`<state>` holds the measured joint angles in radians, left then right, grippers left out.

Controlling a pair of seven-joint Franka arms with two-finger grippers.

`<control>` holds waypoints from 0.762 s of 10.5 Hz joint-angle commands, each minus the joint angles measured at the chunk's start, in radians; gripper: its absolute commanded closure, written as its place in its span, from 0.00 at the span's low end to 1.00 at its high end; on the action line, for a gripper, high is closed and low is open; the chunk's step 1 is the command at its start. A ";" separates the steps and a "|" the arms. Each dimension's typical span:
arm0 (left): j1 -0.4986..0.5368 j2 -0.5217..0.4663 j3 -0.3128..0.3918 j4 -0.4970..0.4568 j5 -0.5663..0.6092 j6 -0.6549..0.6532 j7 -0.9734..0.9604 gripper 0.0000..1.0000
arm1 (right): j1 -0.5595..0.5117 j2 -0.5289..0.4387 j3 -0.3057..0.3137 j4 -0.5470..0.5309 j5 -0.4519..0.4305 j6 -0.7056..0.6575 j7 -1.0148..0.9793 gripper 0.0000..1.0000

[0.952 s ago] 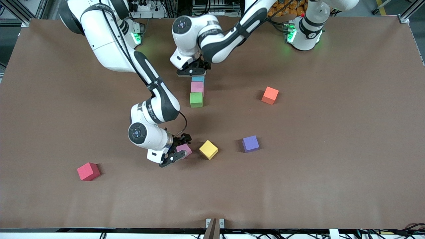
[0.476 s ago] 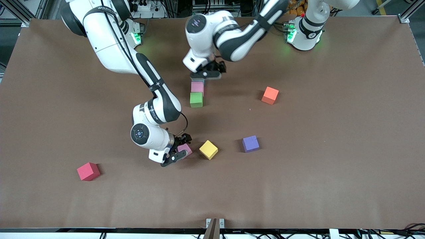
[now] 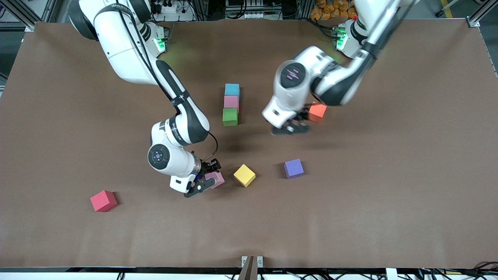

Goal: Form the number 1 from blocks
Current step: 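Place the cyan cube by the pink cube while the right gripper grasps light pink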

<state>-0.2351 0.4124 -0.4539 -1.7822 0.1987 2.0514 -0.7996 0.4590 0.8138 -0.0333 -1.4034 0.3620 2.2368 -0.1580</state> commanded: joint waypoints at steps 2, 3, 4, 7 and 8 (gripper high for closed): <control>0.112 0.012 -0.015 -0.010 -0.019 0.025 0.129 0.00 | 0.036 -0.194 0.004 -0.225 0.012 -0.005 0.197 0.64; 0.125 0.049 -0.014 0.015 -0.030 0.076 0.110 0.00 | 0.062 -0.235 0.004 -0.276 0.012 -0.005 0.283 0.64; 0.125 0.116 -0.009 0.079 -0.031 0.093 0.082 0.00 | 0.098 -0.258 0.003 -0.308 0.012 -0.006 0.369 0.63; 0.103 0.274 0.035 0.246 -0.022 0.095 0.004 0.00 | 0.193 -0.245 -0.023 -0.316 0.000 -0.006 0.563 0.62; 0.085 0.305 0.056 0.283 -0.021 0.095 -0.015 0.00 | 0.210 -0.242 -0.028 -0.328 0.000 -0.005 0.566 0.62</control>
<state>-0.1170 0.6418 -0.4283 -1.6011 0.1847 2.1581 -0.7789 0.6420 0.5925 -0.0390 -1.6873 0.3636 2.2217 0.3750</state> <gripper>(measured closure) 0.000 0.405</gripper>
